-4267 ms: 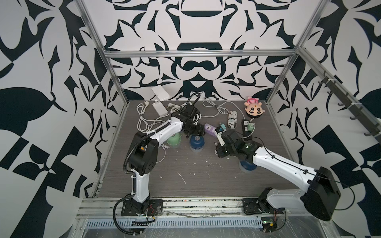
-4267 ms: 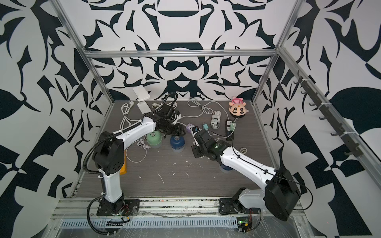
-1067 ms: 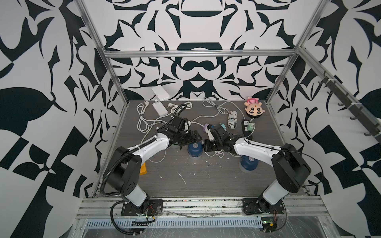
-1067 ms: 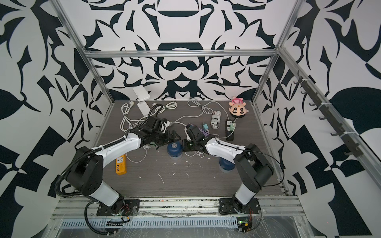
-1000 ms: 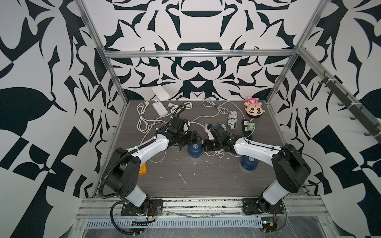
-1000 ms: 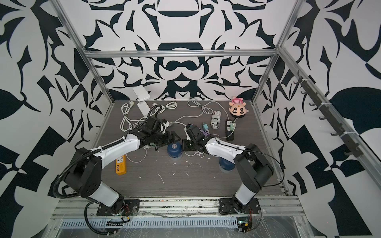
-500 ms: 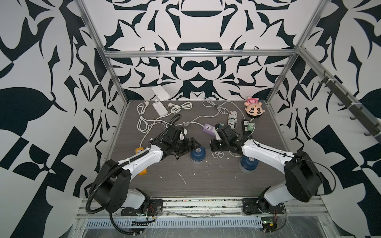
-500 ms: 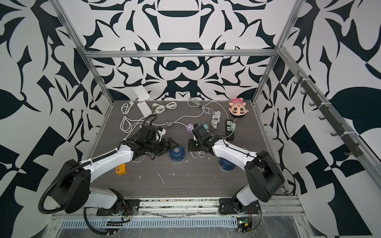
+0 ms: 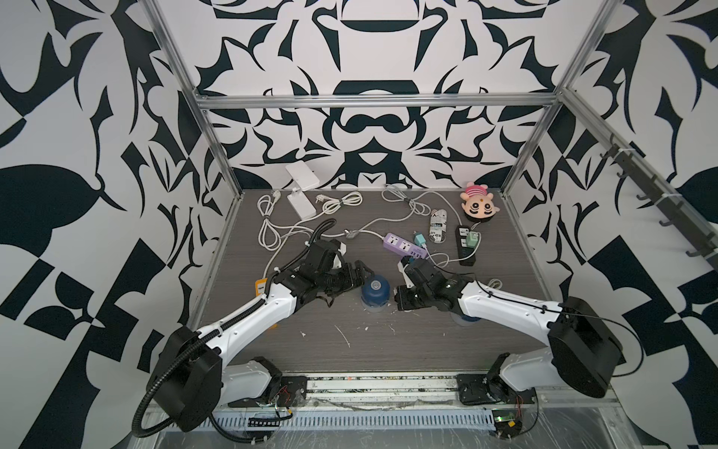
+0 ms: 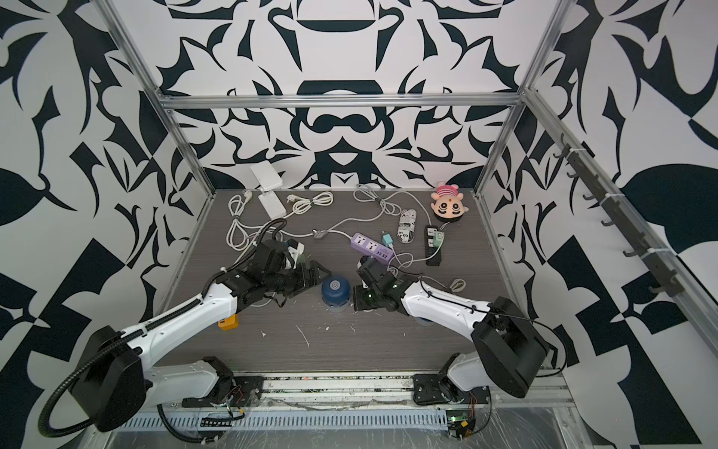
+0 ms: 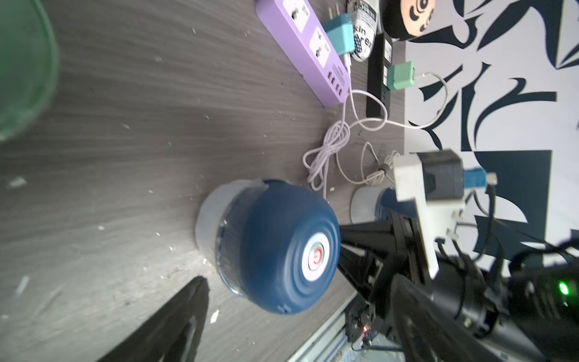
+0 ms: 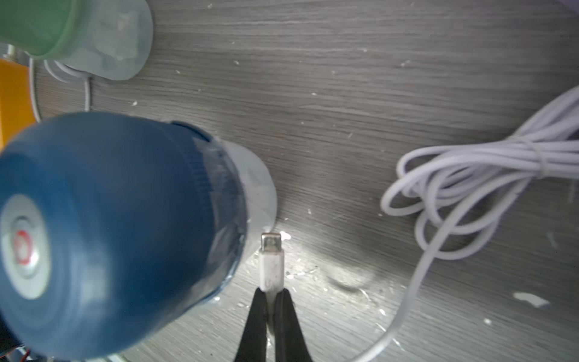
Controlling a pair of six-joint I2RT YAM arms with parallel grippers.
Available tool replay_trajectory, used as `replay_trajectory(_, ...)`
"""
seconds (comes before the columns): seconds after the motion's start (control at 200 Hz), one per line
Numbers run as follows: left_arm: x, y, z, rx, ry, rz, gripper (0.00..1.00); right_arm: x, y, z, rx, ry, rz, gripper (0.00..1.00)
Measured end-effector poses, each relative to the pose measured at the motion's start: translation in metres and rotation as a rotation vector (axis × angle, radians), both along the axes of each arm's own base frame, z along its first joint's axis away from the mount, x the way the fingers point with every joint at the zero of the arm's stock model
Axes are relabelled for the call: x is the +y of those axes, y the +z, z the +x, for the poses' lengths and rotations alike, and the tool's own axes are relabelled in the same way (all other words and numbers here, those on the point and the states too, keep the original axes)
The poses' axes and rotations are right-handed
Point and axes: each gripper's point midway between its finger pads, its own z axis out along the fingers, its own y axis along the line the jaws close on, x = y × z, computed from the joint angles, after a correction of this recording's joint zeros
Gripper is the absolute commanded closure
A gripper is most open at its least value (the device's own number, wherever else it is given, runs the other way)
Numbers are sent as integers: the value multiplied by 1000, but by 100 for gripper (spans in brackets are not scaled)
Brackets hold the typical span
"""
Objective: Charge the cordless meat grinders
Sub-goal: Move the cordless meat grinder to the center of the board.
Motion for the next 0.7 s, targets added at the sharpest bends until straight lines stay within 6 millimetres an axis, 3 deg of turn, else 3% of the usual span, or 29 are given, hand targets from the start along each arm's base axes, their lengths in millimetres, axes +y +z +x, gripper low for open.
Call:
replay_trajectory(0.26, 4, -22, 38, 26, 19, 67, 4, 16, -13, 15, 42, -46, 11, 100)
replay_trajectory(0.7, 31, -31, 57, 34, 67, 82, 3, 87, 2, 70, 41, -19, 118, 100)
